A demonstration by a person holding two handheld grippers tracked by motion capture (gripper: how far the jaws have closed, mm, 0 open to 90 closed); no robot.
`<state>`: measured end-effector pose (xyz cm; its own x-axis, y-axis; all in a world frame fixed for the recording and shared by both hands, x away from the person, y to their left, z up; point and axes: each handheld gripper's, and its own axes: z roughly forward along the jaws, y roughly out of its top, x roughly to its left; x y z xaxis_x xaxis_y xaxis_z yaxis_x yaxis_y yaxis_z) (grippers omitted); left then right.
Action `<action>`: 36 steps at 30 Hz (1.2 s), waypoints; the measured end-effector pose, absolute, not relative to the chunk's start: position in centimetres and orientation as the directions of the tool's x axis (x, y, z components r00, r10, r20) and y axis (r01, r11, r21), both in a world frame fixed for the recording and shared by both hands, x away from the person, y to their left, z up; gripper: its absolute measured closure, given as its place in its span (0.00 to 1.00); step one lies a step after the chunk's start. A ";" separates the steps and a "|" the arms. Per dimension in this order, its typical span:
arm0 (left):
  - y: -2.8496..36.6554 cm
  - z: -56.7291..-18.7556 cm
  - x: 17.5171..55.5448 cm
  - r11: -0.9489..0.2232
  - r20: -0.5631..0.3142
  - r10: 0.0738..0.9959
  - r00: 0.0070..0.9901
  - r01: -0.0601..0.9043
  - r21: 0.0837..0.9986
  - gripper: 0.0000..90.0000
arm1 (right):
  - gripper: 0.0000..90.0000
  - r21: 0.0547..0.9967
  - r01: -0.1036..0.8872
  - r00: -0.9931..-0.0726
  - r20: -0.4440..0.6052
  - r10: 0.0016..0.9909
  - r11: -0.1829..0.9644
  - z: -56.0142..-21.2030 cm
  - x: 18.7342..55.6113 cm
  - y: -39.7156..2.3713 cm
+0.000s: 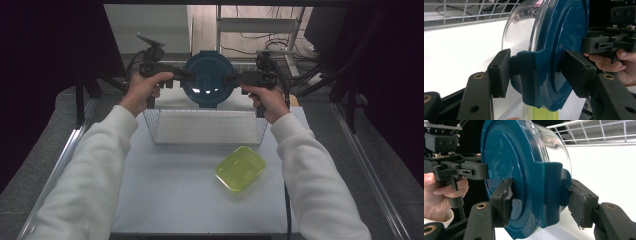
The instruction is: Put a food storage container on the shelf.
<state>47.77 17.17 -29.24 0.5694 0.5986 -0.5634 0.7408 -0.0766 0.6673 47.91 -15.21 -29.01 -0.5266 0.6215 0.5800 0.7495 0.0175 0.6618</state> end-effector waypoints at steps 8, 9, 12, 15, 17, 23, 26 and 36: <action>17.5 -30.3 48.5 -0.040 -0.602 0.589 0.539 0.764 0.644 0.46 | 0.46 0.621 0.784 -0.487 0.615 0.620 0.001 -29.8 48.8 -15.0; 17.6 -30.4 48.6 -0.036 -0.607 0.587 0.536 0.766 0.642 0.46 | 0.46 0.620 0.784 -0.487 0.614 0.622 0.001 -29.8 48.9 -15.0; 17.6 -30.7 48.9 -0.005 -0.627 0.584 0.515 0.775 0.632 0.46 | 0.45 0.597 0.802 -0.464 0.633 0.620 -0.009 -29.8 49.5 -15.0; 17.5 -31.1 49.3 0.013 -0.642 0.582 0.498 0.785 0.620 0.44 | 0.44 0.585 0.811 -0.449 0.641 0.622 -0.017 -29.9 50.1 -15.0; 17.5 -31.2 49.5 0.024 -0.655 0.578 0.487 0.792 0.610 0.43 | 0.43 0.568 0.822 -0.429 0.655 0.622 -0.031 -30.0 50.5 -15.0; 17.4 -32.1 50.4 0.056 -0.700 0.557 0.447 0.821 0.569 0.41 | 0.41 0.515 0.855 -0.371 0.699 0.611 -0.069 -30.7 51.6 -15.1; 17.5 -32.4 50.9 0.072 -0.719 0.545 0.431 0.830 0.552 0.40 | 0.40 0.496 0.864 -0.349 0.713 0.608 -0.086 -30.9 51.8 -15.1; 17.4 -33.3 51.7 0.106 -0.752 0.526 0.398 0.846 0.522 0.37 | 0.36 0.470 0.876 -0.317 0.730 0.606 -0.108 -31.6 52.3 -15.2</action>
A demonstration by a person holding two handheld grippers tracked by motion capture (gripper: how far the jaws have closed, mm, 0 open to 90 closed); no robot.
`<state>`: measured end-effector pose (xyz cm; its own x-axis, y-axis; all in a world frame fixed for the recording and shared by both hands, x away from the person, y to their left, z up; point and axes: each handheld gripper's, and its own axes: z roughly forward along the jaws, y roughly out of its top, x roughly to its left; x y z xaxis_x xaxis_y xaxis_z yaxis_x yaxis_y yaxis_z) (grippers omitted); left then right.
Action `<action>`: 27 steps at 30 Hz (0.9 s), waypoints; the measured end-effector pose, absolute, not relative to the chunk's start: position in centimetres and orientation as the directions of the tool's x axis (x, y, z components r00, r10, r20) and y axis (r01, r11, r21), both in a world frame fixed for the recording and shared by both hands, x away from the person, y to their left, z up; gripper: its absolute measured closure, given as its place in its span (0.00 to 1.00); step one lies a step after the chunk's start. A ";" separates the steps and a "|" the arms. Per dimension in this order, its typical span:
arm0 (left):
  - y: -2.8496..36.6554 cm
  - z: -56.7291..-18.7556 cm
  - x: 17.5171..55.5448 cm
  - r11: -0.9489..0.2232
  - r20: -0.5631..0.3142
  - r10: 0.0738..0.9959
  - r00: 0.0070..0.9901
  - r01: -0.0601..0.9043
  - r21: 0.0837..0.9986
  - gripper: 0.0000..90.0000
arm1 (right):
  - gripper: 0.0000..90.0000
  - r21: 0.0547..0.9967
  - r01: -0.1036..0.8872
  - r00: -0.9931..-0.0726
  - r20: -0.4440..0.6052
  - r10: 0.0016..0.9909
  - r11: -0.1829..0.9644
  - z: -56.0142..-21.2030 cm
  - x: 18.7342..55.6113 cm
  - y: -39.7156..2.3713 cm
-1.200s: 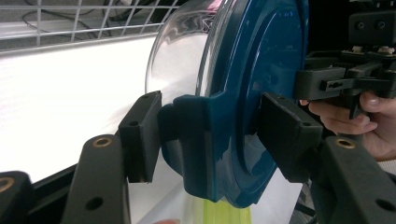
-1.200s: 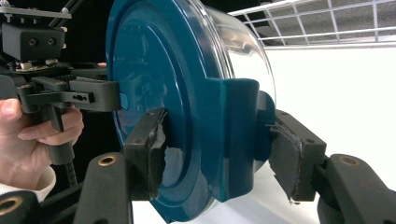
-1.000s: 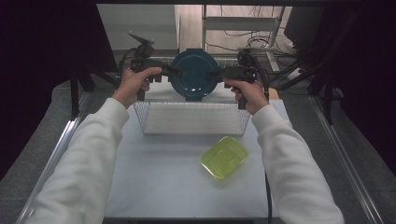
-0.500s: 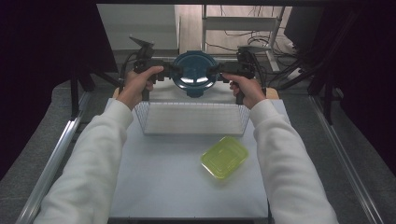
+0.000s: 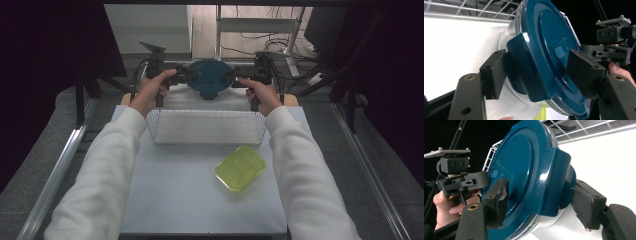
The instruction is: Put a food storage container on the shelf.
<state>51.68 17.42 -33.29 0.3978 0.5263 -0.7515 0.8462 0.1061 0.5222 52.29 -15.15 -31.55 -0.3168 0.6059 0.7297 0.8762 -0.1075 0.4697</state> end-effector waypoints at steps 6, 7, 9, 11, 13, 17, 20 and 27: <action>17.3 -33.3 51.7 0.108 -0.741 0.534 0.407 0.836 0.538 0.36 | 0.35 0.483 0.869 -0.325 0.721 0.612 -0.107 -31.5 52.2 -15.1; 17.2 -33.3 51.6 0.112 -0.735 0.538 0.412 0.829 0.547 0.36 | 0.34 0.500 0.860 -0.336 0.706 0.623 -0.104 -31.5 52.1 -15.0; 17.0 -33.3 51.5 0.114 -0.715 0.555 0.424 0.813 0.571 0.34 | 0.30 0.549 0.830 -0.361 0.666 0.654 -0.101 -31.3 51.9 -14.8; 16.9 -33.1 51.2 0.127 -0.698 0.569 0.436 0.791 0.598 0.31 | 0.24 0.580 0.810 -0.371 0.619 0.692 -0.084 -30.9 51.5 -14.5; 17.1 -32.8 50.9 0.145 -0.691 0.572 0.441 0.775 0.615 0.27 | 0.18 0.614 0.786 -0.388 0.577 0.719 -0.068 -30.6 51.1 -14.3; 17.6 -32.1 50.1 0.142 -0.659 0.593 0.463 0.746 0.651 0.24 | 0.16 0.679 0.733 -0.428 0.503 0.750 -0.037 -29.6 50.1 -14.6; 17.9 -31.3 48.9 0.109 -0.600 0.638 0.482 0.715 0.691 0.23 | 0.16 0.712 0.702 -0.459 0.478 0.749 -0.024 -28.9 49.4 -15.2; 18.6 -30.2 44.4 0.042 -0.493 0.669 0.556 0.634 0.772 0.23 | 0.16 0.787 0.615 -0.555 0.385 0.737 0.052 -28.6 46.5 -17.1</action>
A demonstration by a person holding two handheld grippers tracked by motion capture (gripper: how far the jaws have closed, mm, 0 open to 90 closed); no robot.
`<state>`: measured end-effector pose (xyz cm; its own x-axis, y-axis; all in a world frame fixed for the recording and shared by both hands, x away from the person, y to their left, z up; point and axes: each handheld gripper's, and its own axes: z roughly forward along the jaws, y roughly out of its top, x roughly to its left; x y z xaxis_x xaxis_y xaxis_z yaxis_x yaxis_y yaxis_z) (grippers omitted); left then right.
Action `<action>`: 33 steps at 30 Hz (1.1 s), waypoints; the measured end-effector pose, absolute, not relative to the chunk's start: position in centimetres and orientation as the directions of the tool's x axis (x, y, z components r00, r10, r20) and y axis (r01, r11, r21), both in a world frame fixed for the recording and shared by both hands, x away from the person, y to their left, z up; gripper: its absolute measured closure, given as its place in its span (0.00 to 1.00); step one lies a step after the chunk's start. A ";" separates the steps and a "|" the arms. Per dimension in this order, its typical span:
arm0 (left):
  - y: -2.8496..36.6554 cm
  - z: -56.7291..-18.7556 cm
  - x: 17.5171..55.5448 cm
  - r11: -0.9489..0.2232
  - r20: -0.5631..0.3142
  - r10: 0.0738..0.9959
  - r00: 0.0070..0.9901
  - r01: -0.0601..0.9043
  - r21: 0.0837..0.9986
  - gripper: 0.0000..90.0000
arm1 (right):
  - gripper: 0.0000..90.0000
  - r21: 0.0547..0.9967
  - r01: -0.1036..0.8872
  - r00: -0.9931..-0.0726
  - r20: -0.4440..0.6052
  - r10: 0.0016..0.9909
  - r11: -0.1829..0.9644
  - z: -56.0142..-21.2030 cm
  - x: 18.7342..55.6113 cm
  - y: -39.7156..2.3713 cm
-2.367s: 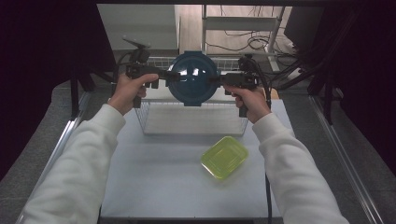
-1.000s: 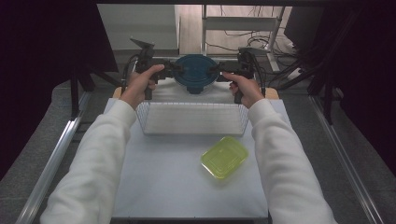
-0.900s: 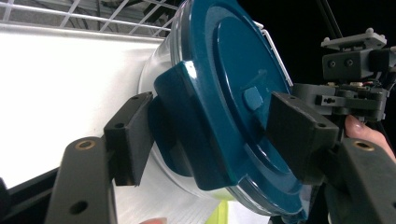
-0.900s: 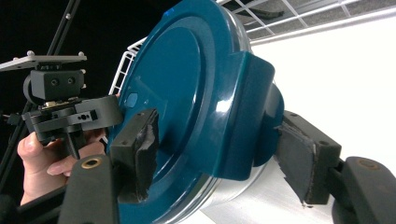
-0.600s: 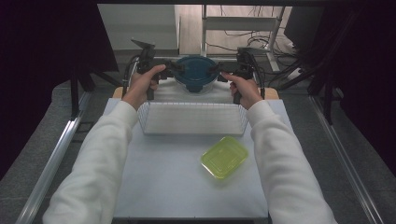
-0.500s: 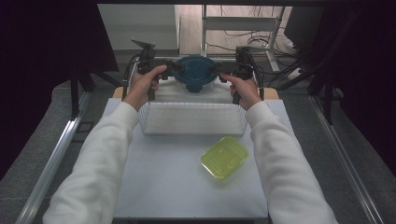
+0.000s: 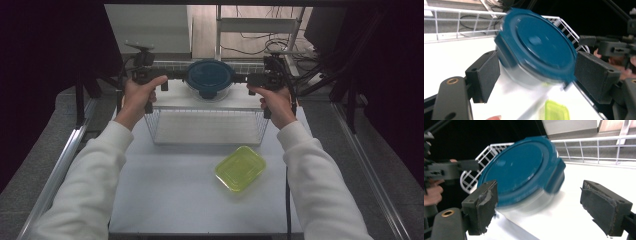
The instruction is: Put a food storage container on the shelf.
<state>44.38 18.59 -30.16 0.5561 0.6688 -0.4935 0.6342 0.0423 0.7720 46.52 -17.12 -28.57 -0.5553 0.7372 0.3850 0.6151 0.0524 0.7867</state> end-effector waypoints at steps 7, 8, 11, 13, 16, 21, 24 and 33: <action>19.5 -32.8 38.9 0.028 -0.487 0.627 0.608 0.607 0.794 0.24 | 0.19 0.830 0.537 -0.643 0.285 0.711 0.153 -29.6 41.8 -18.9; 19.6 -33.3 38.0 0.024 -0.485 0.625 0.612 0.605 0.795 0.24 | 0.19 0.836 0.525 -0.650 0.273 0.709 0.159 -29.9 40.9 -19.2; 19.9 -35.1 35.3 0.002 -0.472 0.615 0.632 0.597 0.802 0.25 | 0.21 0.851 0.492 -0.678 0.242 0.694 0.183 -31.1 38.3 -19.9; 19.9 -36.2 34.0 -0.008 -0.469 0.612 0.637 0.598 0.802 0.26 | 0.23 0.851 0.482 -0.694 0.227 0.683 0.207 -32.0 36.7 -20.4; 19.9 -38.1 32.0 -0.017 -0.469 0.608 0.640 0.602 0.799 0.27 | 0.27 0.837 0.490 -0.698 0.210 0.685 0.243 -33.5 34.9 -21.0; 19.5 -41.4 29.9 -0.085 -0.423 0.628 0.653 0.599 0.797 0.28 | 0.30 0.813 0.504 -0.697 0.184 0.693 0.291 -35.7 32.8 -21.7; 19.1 -43.1 29.1 -0.119 -0.413 0.634 0.654 0.610 0.783 0.28 | 0.31 0.790 0.520 -0.696 0.172 0.697 0.324 -37.1 31.9 -21.6; 18.1 -46.0 27.4 -0.186 -0.378 0.670 0.639 0.637 0.748 0.28 | 0.31 0.722 0.576 -0.698 0.190 0.691 0.384 -41.3 30.0 -21.6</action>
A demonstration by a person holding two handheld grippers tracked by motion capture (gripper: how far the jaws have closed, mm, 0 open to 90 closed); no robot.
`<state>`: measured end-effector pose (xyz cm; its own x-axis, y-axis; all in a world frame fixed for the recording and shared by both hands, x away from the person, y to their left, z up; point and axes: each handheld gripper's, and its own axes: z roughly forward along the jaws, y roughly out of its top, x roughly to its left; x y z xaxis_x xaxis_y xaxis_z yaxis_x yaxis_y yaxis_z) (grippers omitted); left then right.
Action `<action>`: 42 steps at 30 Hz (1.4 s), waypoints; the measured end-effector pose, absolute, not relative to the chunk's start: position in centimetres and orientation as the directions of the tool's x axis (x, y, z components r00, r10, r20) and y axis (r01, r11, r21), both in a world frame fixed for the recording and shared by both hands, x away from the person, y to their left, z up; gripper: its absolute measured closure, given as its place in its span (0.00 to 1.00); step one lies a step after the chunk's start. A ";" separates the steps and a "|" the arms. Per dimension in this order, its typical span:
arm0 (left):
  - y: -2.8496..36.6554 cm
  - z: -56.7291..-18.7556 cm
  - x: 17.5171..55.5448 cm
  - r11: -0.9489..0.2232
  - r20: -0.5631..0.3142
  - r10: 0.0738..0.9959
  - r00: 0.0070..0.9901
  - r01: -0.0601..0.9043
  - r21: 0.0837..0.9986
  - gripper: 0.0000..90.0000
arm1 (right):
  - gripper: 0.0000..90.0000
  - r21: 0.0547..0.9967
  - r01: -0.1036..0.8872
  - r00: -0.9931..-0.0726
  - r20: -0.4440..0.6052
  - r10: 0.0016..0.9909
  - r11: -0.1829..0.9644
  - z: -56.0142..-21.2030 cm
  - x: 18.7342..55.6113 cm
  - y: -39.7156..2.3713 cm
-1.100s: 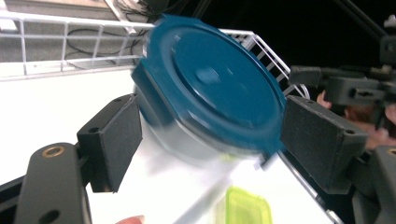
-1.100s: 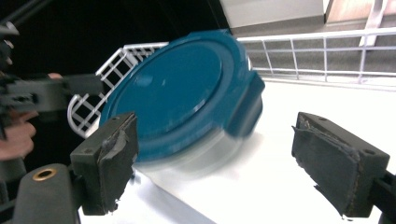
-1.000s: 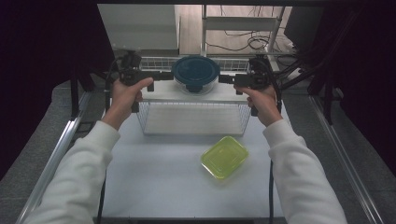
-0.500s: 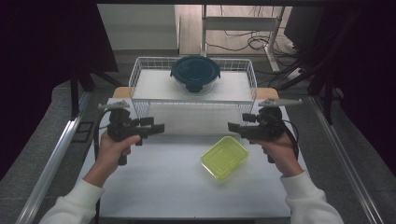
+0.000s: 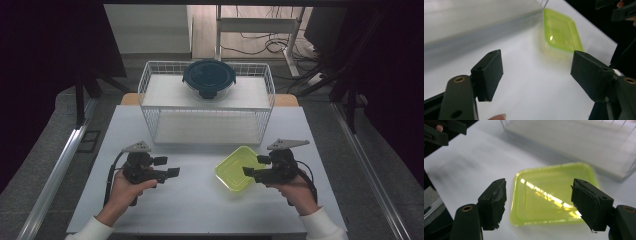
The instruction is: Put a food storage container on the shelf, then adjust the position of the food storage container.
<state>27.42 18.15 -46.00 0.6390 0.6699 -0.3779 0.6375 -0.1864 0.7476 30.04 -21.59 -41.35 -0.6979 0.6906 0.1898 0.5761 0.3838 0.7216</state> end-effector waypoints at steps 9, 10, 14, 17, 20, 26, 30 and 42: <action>18.5 -47.4 26.5 -0.201 -0.366 0.699 0.615 0.659 0.724 0.28 | 0.31 0.677 0.626 -0.670 0.213 0.711 0.387 -43.9 30.5 -22.4; 18.5 -47.4 26.6 -0.201 -0.368 0.698 0.614 0.661 0.723 0.28 | 0.31 0.675 0.629 -0.668 0.216 0.712 0.385 -44.0 30.6 -22.5; 18.3 -47.5 26.6 -0.202 -0.370 0.696 0.615 0.662 0.722 0.27 | 0.31 0.666 0.636 -0.664 0.216 0.716 0.389 -44.4 30.7 -22.6; 18.1 -47.6 26.6 -0.212 -0.365 0.693 0.622 0.659 0.721 0.27 | 0.31 0.669 0.638 -0.658 0.216 0.721 0.381 -44.3 30.7 -22.8; 18.0 -47.6 26.6 -0.225 -0.356 0.694 0.626 0.658 0.719 0.27 | 0.33 0.675 0.641 -0.647 0.217 0.731 0.366 -44.2 30.9 -23.1; 17.9 -47.9 26.6 -0.238 -0.340 0.702 0.626 0.656 0.716 0.27 | 0.39 0.675 0.646 -0.628 0.207 0.750 0.355 -44.2 31.7 -23.9; 17.8 -48.2 26.6 -0.251 -0.334 0.706 0.624 0.662 0.706 0.26 | 0.45 0.689 0.639 -0.613 0.187 0.768 0.342 -43.7 32.5 -24.8; 18.1 -49.0 26.5 -0.251 -0.347 0.712 0.610 0.683 0.686 0.26 | 0.94 0.643 0.639 -0.604 0.079 0.793 0.422 -43.8 36.9 -26.2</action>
<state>26.46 18.13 -49.01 0.6102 0.7123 -0.3468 0.6829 -0.2510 0.6861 36.90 -26.22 -43.80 -0.6036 0.7934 0.0789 0.6388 0.4221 0.6432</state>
